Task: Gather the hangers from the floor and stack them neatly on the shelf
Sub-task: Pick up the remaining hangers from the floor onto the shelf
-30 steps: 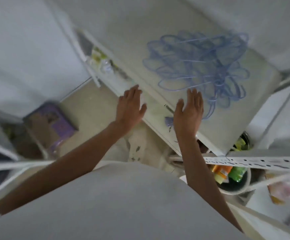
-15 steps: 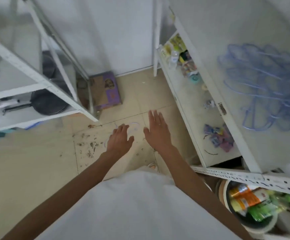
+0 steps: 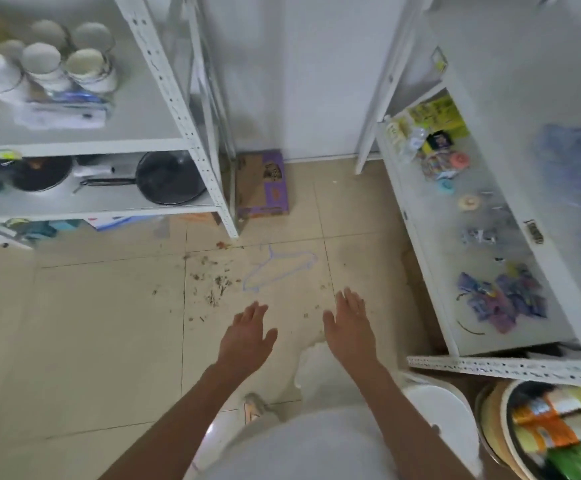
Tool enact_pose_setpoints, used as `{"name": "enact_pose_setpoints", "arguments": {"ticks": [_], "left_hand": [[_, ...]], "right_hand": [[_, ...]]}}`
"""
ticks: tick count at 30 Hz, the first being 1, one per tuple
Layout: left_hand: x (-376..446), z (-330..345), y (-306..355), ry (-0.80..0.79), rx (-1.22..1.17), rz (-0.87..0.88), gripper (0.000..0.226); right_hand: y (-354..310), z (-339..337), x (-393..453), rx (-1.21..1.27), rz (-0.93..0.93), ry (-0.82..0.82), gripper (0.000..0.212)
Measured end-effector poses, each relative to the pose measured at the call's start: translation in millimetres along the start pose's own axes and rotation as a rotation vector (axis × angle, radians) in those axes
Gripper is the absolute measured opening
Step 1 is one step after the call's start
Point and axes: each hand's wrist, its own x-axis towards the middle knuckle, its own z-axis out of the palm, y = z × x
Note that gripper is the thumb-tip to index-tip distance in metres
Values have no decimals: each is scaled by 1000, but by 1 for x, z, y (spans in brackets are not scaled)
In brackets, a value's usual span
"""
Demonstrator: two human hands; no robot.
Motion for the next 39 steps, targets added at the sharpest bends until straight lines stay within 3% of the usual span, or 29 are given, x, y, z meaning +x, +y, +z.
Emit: {"name": "enact_pose_setpoints", "arguments": {"ticks": [3,7,12,17,22,27,32,36,39], "left_hand": [[-20,0,-20,-33,-7,-33,61],[-19,-9,-25,-35,-42,-22,60],[-12,1,-28,-97,-48,-38,58],[36,5,-22,-155,-35,-33,59],[88,-5,-15,-250,4,-173,60],[182,-12,8,-316,-24,-134,58],[308,16,-6,-215,-93,-226,52],[413,75,-45,-232,-72,-221,51],[482,140,-86,-332,3,-155,54]], "right_hand": [[3,20,-38,-82,-87,-115,62],[-21,-1,-30,261,-29,-48,51],[-47,1,-11,440,7,24,47],[-42,-12,51,425,36,-21,45],[-32,-10,162,320,37,-171,53],[-1,20,272,142,59,-348,57],[24,76,359,10,50,-507,59],[47,151,427,-117,-22,-554,62],[67,224,483,-168,-25,-610,63]]}}
